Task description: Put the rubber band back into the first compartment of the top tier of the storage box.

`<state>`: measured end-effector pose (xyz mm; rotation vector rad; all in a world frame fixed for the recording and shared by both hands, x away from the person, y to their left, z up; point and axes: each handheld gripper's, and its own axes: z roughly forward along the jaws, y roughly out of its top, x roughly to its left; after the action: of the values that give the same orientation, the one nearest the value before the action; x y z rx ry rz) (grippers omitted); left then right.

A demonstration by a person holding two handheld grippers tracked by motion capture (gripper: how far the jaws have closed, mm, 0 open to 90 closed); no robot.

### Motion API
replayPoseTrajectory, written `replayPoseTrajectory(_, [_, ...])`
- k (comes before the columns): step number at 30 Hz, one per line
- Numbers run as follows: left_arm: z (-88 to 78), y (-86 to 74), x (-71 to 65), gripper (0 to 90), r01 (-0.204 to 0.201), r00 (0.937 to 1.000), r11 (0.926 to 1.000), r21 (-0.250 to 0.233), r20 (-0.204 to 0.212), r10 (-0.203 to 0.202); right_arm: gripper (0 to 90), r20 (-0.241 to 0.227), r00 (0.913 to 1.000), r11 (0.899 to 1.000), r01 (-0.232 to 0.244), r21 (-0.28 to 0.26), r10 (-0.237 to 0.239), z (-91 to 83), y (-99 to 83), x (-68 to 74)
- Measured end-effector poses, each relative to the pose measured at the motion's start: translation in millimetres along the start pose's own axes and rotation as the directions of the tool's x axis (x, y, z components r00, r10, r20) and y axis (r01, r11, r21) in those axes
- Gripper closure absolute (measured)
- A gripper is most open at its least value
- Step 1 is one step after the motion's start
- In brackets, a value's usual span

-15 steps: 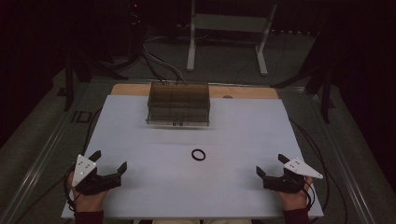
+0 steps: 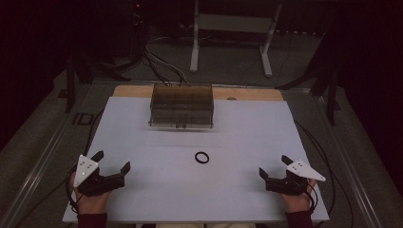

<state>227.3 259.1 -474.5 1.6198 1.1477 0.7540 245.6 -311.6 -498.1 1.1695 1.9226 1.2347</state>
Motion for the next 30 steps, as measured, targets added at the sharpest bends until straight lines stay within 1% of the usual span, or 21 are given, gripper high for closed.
replayPoseTrajectory(5, [0.5, 2.2, 0.3, 0.4, 0.001, 1.0, 1.0, 0.002, -0.005, -0.001, 0.0, -0.001, 1.0, 1.0, 0.005, -0.008, -0.005, -1.0, 0.8, 1.1])
replayPoseTrajectory(7, [1.2, 7.7, -1.5, 0.4, -0.002, 1.0, 1.0, 0.0, -0.003, 0.002, 0.0, -0.004, 1.0, 1.0, 0.007, -0.001, -0.007, -0.2, 0.3, 1.6])
replayPoseTrajectory(16, [6.9, 22.6, -5.2, 0.4, -0.009, 0.9999, 0.9999, -0.005, 0.005, 0.009, 0.0, -0.008, 0.9999, 1.0, 0.006, -0.007, -0.007, -1.2, 0.6, 2.8])
replayPoseTrajectory(18, [8.6, 26.2, -5.9, 0.4, -0.014, 0.9998, 0.9999, -0.001, 0.014, 0.014, 0.0, -0.007, 0.9999, 1.0, 0.009, -0.008, -0.009, -1.4, 0.9, 3.5])
replayPoseTrajectory(22, [12.4, 34.9, -5.7, 0.4, -0.022, 0.9996, 0.9997, 0.007, 0.018, 0.022, 0.0, -0.005, 0.9999, 1.0, 0.012, -0.008, -0.012, -1.8, 0.1, 3.3])
replayPoseTrajectory(25, [16.7, 41.6, -5.1, 0.4, -0.031, 0.9992, 0.9995, 0.006, 0.026, 0.031, 0.0, -0.001, 1.0, 1.0, 0.002, -0.006, -0.002, -3.0, -0.9, 2.1])
replayPoseTrajectory(30, [23.6, 49.1, -8.1, 0.4, -0.043, 0.998, 0.9991, 0.004, 0.045, 0.043, 0.0, 0.001, 1.0, 1.0, 0.001, -0.01, -0.001, -2.9, -0.8, 1.1])
